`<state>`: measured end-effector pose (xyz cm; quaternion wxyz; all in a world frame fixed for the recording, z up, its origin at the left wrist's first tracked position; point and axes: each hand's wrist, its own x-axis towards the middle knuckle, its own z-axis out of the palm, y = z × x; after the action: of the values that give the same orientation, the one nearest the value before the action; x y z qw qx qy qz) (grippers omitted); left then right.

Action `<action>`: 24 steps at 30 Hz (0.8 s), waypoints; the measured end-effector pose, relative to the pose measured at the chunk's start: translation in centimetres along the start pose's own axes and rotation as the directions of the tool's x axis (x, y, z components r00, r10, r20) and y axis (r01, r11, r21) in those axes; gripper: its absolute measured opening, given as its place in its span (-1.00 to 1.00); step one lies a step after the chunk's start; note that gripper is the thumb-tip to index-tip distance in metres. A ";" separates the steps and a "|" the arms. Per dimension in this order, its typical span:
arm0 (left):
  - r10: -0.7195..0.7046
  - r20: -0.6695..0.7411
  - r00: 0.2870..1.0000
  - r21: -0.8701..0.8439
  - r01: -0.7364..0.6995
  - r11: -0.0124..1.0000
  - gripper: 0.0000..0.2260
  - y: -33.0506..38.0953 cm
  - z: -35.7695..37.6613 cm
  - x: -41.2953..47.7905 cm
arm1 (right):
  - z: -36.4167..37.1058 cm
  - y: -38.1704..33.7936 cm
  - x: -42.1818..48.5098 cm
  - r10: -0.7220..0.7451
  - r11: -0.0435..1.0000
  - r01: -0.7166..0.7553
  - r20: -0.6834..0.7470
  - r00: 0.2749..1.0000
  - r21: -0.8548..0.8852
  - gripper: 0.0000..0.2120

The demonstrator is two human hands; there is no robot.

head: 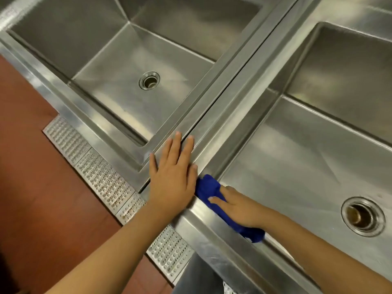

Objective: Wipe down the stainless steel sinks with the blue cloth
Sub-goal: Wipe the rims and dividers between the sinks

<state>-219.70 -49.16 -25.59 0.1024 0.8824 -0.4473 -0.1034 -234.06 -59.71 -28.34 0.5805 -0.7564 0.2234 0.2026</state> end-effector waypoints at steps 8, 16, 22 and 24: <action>-0.239 -0.159 0.958 -0.029 0.237 0.971 -0.47 2.6 2.2 -3.6 | 1.8 3.2 0.0 -0.082 0.995 0.092 -0.175 0.981 0.048 -0.76; -0.254 -0.181 0.950 -0.056 0.248 0.967 -0.49 2.4 2.2 -3.4 | 1.2 3.6 0.9 -0.263 0.962 0.270 -0.129 0.956 0.046 -0.61; -0.241 -0.178 0.954 -0.074 0.231 0.970 -0.52 2.3 2.0 -3.5 | 3.5 8.4 6.7 -0.022 1.000 0.020 -0.138 0.990 -0.010 -0.62; -0.243 -0.173 0.955 -0.073 0.233 0.970 -0.52 2.4 2.0 -3.6 | 3.6 8.3 6.0 -0.017 0.999 0.013 -0.129 0.991 -0.034 -0.63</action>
<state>-224.14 -47.82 -26.55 0.1520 0.9327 -0.3239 -0.0462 -234.03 -58.72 -39.15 0.5538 -0.7790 0.2515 0.1522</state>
